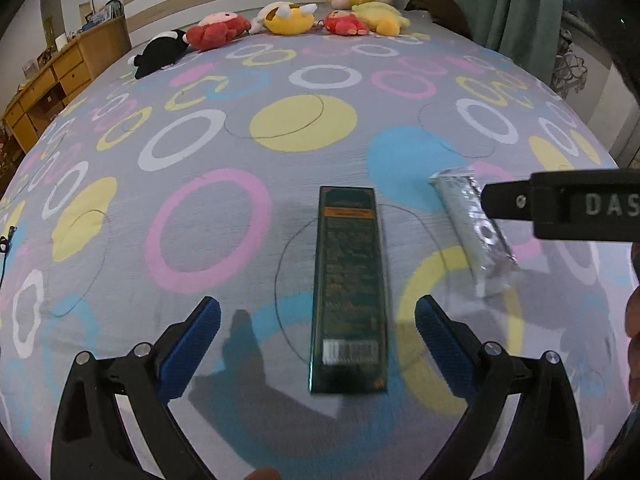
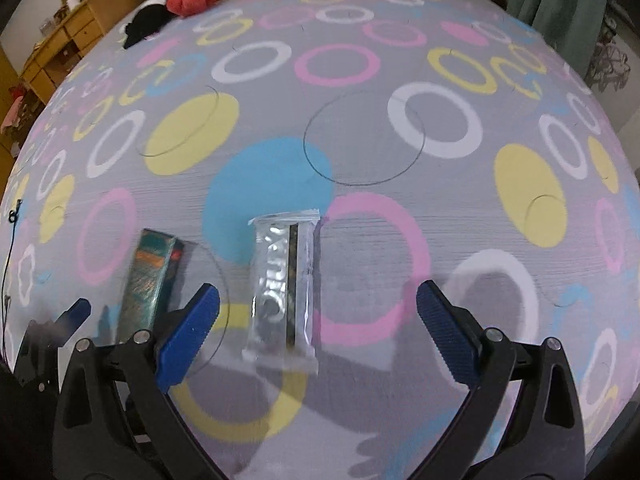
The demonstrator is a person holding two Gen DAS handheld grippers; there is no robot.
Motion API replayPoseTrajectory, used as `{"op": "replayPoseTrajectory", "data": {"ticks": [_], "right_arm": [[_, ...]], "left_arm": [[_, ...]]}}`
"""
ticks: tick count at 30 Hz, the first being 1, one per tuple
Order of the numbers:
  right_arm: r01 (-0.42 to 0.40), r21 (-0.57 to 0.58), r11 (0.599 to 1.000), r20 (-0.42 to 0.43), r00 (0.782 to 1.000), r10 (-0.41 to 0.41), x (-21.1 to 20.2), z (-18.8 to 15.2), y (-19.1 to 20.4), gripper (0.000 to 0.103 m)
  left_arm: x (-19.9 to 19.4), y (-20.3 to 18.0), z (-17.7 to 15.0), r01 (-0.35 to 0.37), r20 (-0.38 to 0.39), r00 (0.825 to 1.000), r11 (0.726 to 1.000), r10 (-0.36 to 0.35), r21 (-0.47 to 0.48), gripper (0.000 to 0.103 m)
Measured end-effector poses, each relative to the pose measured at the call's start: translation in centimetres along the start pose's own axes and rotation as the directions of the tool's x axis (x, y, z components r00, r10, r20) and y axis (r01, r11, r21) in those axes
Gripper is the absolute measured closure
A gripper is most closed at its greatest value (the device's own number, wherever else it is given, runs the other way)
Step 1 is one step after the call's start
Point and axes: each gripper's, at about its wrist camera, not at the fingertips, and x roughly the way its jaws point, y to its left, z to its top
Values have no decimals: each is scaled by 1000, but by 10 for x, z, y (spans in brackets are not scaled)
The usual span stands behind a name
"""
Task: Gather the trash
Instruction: 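Grasp the dark green box with the left tool while the right tool grasps the silver bar wrapper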
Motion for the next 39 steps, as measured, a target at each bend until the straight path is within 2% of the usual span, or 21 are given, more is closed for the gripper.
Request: {"op": "replayPoseTrajectory", "data": {"ticks": [3,8,15,17,19,20,21,22,23,26,39], "right_arm": [[11,-3,1000,-25,1000,-11,17,5,2,7],[45,-42,998,-95,994,-48,48,8,10,7],[63,-69,996,-80,994,-68,52,5,13,9],[62,-72,995,-70,995,-67,50,5,15,16],[64,-82,995,-58,996,-69,45,1,18,31],[65,-98,993,-51,996,-70,42,-1,22,36],[60,-117,991,-47,997,-66,39,-2,26,48],[62,-128,990,-44,997,-68,38,-4,30,63],[62,-142,988,-43,997,-69,36,-4,34,65],[91,-159,983,-41,994,-99,35,-8,38,65],[60,-134,989,-38,997,-65,28,-6,34,66]], "left_arm": [[12,3,1,-3,-17,1000,1000,3,-8,8],[20,2,4,-14,-3,1000,1000,14,4,8],[22,1,3,-26,6,1000,1000,26,-5,9],[19,0,4,-18,8,1000,1000,18,-6,20],[16,-2,5,-15,10,1000,1000,15,1,31],[15,-3,5,-10,10,1000,1000,10,3,40],[14,-3,5,-6,11,1000,1000,6,3,45],[12,-4,6,-3,12,1000,1000,3,3,57],[10,-4,6,2,13,1000,1000,-2,2,68],[9,-4,6,9,7,1000,1000,-9,-5,68],[-6,-2,7,24,12,1000,999,-23,-29,68]]}}
